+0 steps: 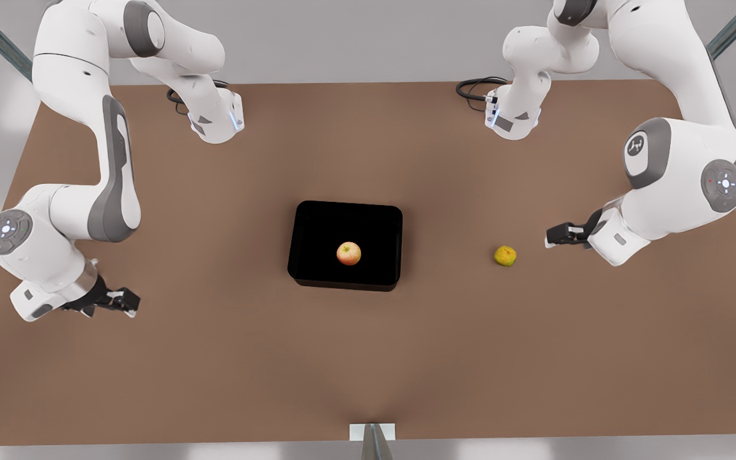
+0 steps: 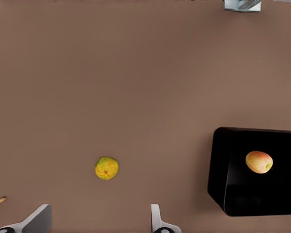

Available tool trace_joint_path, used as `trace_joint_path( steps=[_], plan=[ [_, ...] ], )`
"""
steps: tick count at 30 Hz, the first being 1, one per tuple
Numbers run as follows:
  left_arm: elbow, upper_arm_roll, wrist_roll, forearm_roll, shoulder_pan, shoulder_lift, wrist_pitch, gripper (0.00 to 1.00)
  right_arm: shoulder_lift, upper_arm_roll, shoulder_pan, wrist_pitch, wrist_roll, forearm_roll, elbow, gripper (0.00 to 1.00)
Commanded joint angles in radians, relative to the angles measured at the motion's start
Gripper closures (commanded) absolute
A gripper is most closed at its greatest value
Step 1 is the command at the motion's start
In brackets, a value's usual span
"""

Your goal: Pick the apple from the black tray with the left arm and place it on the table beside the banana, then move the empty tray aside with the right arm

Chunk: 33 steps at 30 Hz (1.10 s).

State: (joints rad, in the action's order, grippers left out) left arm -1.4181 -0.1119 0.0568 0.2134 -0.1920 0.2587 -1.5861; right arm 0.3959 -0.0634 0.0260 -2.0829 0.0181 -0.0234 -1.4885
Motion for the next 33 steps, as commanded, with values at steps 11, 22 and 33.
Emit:
trace_joint_path(
  steps=[11, 22, 33],
  plan=[
    [0.038, 0.026, 0.665, -0.163, -0.412, 0.131, -0.146, 0.00, 0.000, -0.001, 0.000, -0.045, 0.011, -0.001, 0.001, 0.00],
    [0.249, 0.090, 1.362, -0.175, -0.629, 0.514, -0.502, 0.00, 0.005, -0.001, 0.000, -0.045, 0.011, -0.001, 0.001, 0.00],
    [0.208, 0.090, 1.230, -0.286, -0.696, 0.614, -0.635, 0.00, 0.006, -0.001, 0.000, -0.045, 0.011, -0.001, 0.001, 0.00]
  ],
)
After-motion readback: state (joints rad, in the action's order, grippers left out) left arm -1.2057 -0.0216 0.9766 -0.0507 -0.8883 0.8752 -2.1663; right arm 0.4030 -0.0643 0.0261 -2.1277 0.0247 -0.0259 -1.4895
